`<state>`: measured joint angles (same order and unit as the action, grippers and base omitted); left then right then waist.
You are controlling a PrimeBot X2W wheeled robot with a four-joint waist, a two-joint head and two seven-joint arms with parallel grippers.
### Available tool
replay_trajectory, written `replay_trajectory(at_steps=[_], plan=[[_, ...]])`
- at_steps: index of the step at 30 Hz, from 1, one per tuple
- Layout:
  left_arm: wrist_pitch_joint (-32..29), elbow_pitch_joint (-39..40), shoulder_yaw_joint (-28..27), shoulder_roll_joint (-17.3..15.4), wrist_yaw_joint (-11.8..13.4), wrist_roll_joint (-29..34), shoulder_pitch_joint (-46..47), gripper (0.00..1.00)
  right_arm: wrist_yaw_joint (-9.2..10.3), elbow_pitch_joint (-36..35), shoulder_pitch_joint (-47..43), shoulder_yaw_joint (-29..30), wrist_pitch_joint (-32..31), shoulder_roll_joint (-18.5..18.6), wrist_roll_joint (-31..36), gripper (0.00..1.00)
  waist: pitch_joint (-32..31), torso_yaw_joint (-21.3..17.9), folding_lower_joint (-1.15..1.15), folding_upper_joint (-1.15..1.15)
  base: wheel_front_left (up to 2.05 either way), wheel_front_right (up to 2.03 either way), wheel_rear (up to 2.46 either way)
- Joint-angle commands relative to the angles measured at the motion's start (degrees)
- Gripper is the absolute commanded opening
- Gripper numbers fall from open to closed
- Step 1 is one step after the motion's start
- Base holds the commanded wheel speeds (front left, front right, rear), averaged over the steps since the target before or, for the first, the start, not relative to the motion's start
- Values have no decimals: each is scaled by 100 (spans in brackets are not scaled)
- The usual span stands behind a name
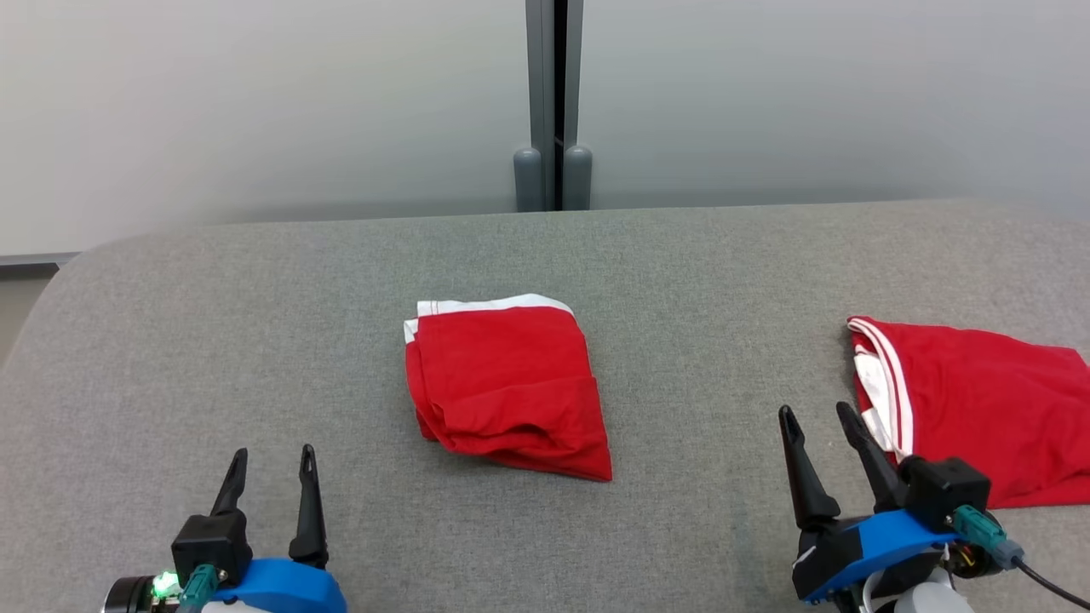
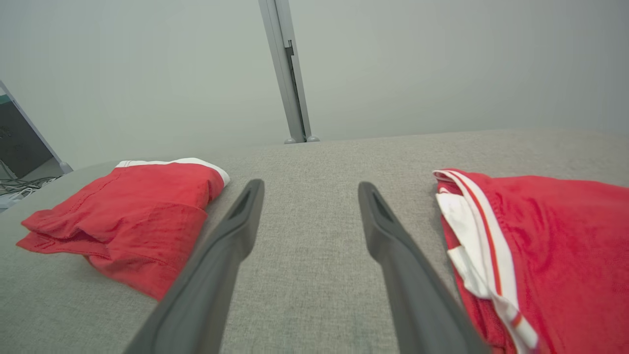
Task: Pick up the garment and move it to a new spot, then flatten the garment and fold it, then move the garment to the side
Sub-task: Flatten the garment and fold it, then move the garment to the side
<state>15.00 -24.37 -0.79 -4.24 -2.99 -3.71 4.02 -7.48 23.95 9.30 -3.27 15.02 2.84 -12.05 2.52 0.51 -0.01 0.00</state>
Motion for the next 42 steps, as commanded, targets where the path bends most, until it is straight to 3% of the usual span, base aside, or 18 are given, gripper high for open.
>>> replay_trajectory(at_steps=[1, 8, 15, 24, 31, 32, 33, 34, 38, 42], plan=[[25, 10, 11, 11, 30, 25, -39, 100, -3, 26, -97, 9, 20, 12, 39, 100, -29, -5, 1, 0, 0, 0, 0], [25, 48, 2, 44, -44, 32, 55, 100, -3, 54, 16, -29, 20, 12, 37, 100, 106, 121, 1, 0, 0, 0, 0], [25, 110, 64, 56, -261, -64, 328, 100, -3, 323, 605, -355, 20, 11, -38, 100, 717, 523, 1, 0, 0, 0, 0], [25, 38, 210, 35, -426, -186, 726, 100, -3, 1558, 1970, -775, 21, 17, -216, 100, 1360, 1280, 1, 0, 0, 0, 0], [25, 33, 227, 35, -463, -286, 870, 100, -4, 2817, 2558, -972, -25, 19, -515, 100, 1519, 1596, 1, 0, 0, 0, 0], [25, 40, 231, 36, -466, -302, 881, 100, -9, 2969, 2592, -1088, -39, 4, -569, 79, 1525, 1608, 1, 0, 0, 0, 0], [25, 51, 242, 33, -466, -320, 891, 100, -10, 3095, 2601, -1180, -42, -20, -646, 32, 1532, 1611, 1, 0, 0, 0, 0], [25, 64, 251, 34, -467, -335, 900, 100, -9, 3183, 2601, -1253, -39, -22, -716, 0, 1535, 1605, 1, 0, 0, 0, 0], [25, 126, 259, -10, -453, -385, 858, 100, -6, 3219, 2674, -1376, -7, 9, -940, 0, 1465, 1433, 1, 0, 0, 0, 0], [25, 200, 275, -75, -453, -340, 698, 100, -2, 2648, 2493, -1309, 9, 29, -1025, 0, 1246, 871, 1, 0, 0, 0, 0]])
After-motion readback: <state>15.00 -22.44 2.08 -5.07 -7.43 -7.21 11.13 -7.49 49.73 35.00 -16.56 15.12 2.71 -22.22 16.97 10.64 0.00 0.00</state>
